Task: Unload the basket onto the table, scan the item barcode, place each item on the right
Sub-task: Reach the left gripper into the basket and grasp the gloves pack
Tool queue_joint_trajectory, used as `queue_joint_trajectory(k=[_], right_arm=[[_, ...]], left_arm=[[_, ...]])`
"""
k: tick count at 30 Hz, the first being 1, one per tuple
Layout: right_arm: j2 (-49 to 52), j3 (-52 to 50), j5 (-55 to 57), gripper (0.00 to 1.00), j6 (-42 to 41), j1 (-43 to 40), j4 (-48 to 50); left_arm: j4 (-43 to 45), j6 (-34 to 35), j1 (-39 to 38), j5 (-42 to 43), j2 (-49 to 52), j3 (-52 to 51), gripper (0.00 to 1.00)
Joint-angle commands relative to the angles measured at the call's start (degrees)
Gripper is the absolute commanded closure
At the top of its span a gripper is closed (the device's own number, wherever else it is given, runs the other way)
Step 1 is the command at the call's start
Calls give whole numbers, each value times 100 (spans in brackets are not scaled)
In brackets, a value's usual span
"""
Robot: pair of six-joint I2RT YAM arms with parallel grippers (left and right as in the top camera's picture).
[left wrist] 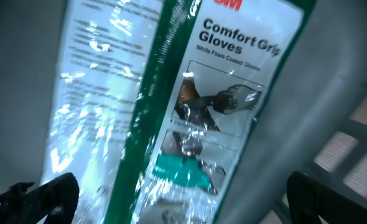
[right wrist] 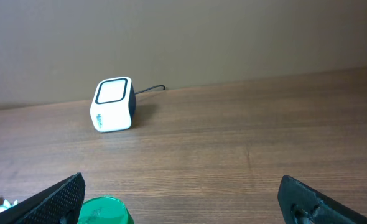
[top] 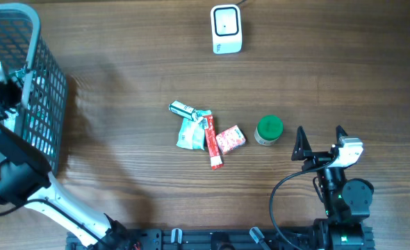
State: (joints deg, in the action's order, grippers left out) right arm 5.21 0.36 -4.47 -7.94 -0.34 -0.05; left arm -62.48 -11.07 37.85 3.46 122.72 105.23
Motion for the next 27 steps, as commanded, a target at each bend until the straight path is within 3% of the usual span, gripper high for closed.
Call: queue_joint_trajectory(k=[1, 10, 11, 12, 13, 14, 21, 23, 27], right_arm=[[-11, -7, 57, 1, -105, -28, 15], [-11, -7, 57, 0, -109, -28, 15], [-11, -7, 57, 0, -107, -28, 15], [-11, -7, 57, 0, -109, -28, 15], [-11, -7, 57, 0, -109, -28, 15], [-11, -7, 57, 0, -107, -28, 15], [-11, -7, 57, 0, -109, -28, 15], [-11, -7, 57, 0, -107, -28, 15], [-11, -7, 57, 0, -107, -28, 15]], left_arm=[[212, -203, -11, 42, 275, -284, 0], [1633, -179, 0, -203, 363, -1810, 2], [1738, -179, 0, -203, 363, -1952, 27], [1779, -177, 0, -203, 363, -2022, 68], [1773, -170, 0, -203, 363, -2026, 86], [1770, -31, -2, -201, 352, -2022, 96], [929, 575, -2, -203, -415, -946, 95], [601, 925, -2, -203, -942, -280, 89], [479, 1735, -2, -201, -2312, 562, 96]])
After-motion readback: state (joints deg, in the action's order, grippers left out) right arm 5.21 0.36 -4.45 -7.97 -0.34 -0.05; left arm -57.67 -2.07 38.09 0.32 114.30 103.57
